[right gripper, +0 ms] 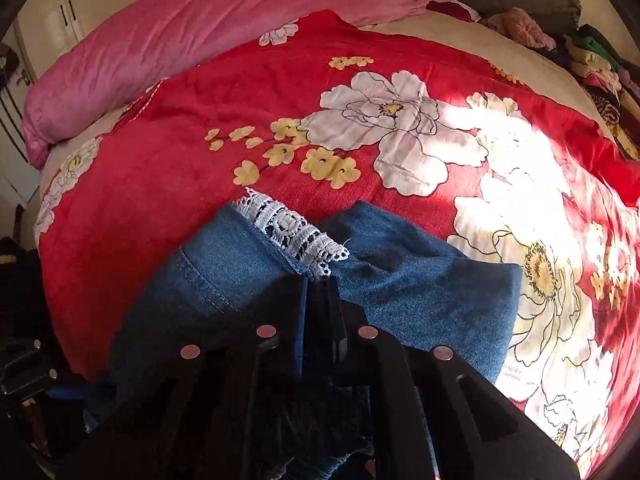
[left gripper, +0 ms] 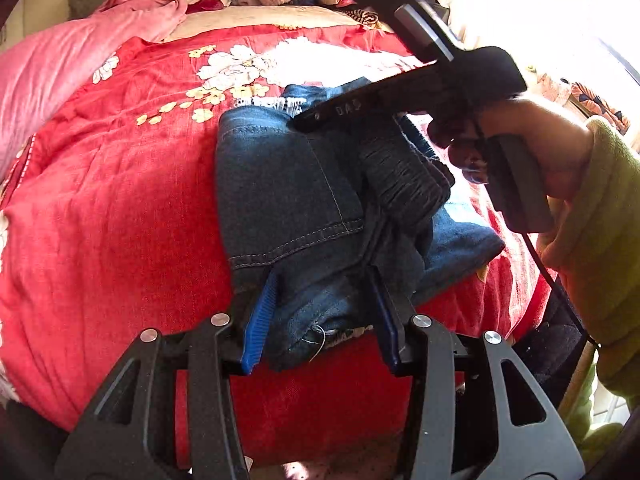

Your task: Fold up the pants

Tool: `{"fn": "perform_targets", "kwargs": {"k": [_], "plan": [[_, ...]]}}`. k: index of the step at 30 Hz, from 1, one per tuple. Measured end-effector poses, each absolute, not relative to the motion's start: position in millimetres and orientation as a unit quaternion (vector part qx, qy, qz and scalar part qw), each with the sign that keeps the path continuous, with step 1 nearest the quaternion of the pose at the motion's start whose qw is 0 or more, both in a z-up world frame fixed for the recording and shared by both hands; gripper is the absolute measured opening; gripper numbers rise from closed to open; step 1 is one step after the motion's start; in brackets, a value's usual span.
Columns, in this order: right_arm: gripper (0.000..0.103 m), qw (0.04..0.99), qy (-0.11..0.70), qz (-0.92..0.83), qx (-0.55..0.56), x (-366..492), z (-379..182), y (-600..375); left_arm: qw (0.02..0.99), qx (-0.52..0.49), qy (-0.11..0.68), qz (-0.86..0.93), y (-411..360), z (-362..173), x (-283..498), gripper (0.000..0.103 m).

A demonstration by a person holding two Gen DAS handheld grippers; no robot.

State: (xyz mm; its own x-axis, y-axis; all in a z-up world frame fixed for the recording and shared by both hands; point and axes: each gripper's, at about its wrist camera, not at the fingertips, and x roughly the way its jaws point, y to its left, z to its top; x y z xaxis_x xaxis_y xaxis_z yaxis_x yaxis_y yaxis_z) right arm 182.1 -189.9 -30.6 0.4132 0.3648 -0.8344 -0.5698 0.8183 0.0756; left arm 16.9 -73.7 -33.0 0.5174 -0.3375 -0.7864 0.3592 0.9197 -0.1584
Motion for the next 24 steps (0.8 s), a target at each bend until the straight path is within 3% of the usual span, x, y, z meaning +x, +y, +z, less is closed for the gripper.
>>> {"fn": "perform_targets", "kwargs": {"k": [5, 13, 17, 24], "plan": [[0.050, 0.866, 0.412, 0.279, -0.037, 163, 9, -222, 0.870, 0.012, 0.450, -0.202, -75, -32, 16, 0.040], [0.078, 0.898, 0.349, 0.267, 0.014, 111, 46, -268, 0.870, 0.015, 0.450, -0.201, -75, -32, 15, 0.047], [0.081, 0.900, 0.349, 0.261, 0.025, 89, 45, -284, 0.869, 0.013, 0.453, -0.199, -71, -28, 13, 0.058], [0.081, 0.878, 0.385, 0.279, 0.054, 42, 19, -304, 0.887, -0.027, 0.430, -0.165, -31, -9, 12, 0.062]]}}
